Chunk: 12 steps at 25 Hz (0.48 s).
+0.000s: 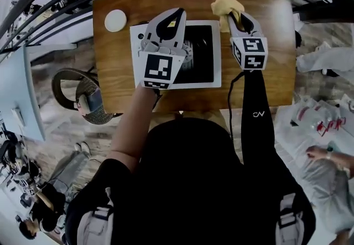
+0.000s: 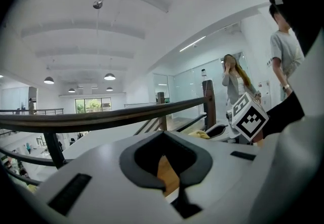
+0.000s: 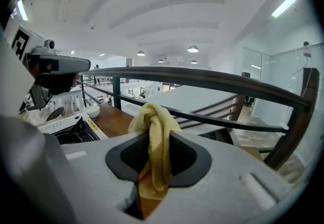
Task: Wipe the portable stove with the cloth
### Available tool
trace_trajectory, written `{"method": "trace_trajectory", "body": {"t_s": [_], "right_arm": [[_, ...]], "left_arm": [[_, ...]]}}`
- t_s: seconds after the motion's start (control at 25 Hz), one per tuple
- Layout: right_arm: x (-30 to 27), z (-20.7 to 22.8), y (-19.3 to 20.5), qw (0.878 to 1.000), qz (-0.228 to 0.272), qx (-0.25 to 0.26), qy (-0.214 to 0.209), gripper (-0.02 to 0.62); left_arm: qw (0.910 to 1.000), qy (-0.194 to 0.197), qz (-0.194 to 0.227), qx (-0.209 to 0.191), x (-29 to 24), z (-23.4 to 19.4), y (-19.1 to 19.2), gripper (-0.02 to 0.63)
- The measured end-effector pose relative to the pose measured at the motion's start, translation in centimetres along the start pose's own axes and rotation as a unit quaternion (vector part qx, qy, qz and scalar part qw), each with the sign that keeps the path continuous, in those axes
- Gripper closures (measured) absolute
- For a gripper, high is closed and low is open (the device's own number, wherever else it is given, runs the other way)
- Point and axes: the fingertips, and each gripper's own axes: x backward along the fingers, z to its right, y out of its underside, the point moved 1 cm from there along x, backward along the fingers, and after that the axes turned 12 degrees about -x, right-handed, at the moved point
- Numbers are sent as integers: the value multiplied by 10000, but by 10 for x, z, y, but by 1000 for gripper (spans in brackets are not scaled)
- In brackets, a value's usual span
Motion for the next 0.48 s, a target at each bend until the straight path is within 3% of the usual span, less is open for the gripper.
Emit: {"method": "trace_trajectory", "body": {"t_s": [0.48], "right_arm": [[43,-32,64,9980,-611,-177,-28,509]], "left_arm": [[9995,285,-73,-137,32,8,16,600]]}}
